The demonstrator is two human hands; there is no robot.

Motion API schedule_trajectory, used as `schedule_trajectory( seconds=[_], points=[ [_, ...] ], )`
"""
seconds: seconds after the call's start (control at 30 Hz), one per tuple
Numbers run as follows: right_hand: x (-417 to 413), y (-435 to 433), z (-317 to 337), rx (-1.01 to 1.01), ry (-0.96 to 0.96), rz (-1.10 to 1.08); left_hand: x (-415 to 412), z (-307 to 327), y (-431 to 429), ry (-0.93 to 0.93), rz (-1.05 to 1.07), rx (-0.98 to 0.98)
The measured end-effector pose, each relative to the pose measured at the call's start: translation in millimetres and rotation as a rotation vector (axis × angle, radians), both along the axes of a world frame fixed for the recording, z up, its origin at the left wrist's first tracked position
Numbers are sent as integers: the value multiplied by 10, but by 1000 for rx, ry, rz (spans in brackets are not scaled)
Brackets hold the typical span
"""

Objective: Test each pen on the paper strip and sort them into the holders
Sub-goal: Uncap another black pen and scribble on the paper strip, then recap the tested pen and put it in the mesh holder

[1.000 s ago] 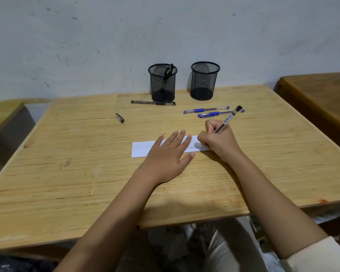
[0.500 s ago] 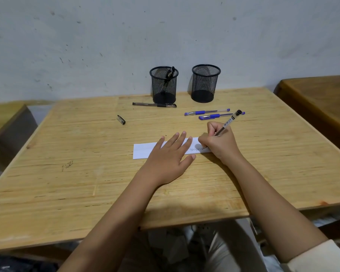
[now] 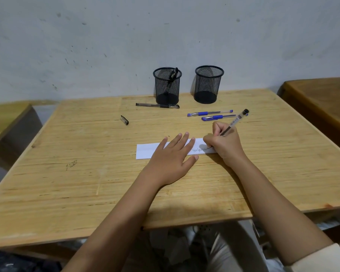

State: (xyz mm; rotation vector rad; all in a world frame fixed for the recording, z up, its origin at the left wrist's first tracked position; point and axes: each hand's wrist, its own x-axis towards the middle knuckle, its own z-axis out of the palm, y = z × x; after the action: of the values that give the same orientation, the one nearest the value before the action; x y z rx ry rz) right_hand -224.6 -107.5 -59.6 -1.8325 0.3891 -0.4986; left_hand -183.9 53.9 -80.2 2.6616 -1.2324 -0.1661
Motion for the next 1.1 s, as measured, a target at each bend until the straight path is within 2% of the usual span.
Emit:
schedule_trajectory(
  seconds=[0.1, 0.27, 0.43, 0.57, 0.7, 0.97, 1.1],
  points=[
    [-34, -42, 26, 150, -48, -50, -16, 1, 5, 5, 8, -38],
    [-123, -88, 92, 450, -207, 40, -42, 48, 17, -21, 24, -143],
    [-124, -114, 128, 608, -293, 30, -68, 109, 34, -132, 10, -196],
    [-129, -139, 272, 643, -329, 42, -86, 245, 122, -101, 35, -323],
    [-68, -188, 488, 621, -337, 76, 151, 452, 345, -10, 207, -523],
    [215, -126, 689, 595, -324, 132, 1045, 387, 831, 41, 751, -413],
    [349, -36, 654, 601, -294, 137, 1211, 314, 799, 22, 826, -337]
  ],
)
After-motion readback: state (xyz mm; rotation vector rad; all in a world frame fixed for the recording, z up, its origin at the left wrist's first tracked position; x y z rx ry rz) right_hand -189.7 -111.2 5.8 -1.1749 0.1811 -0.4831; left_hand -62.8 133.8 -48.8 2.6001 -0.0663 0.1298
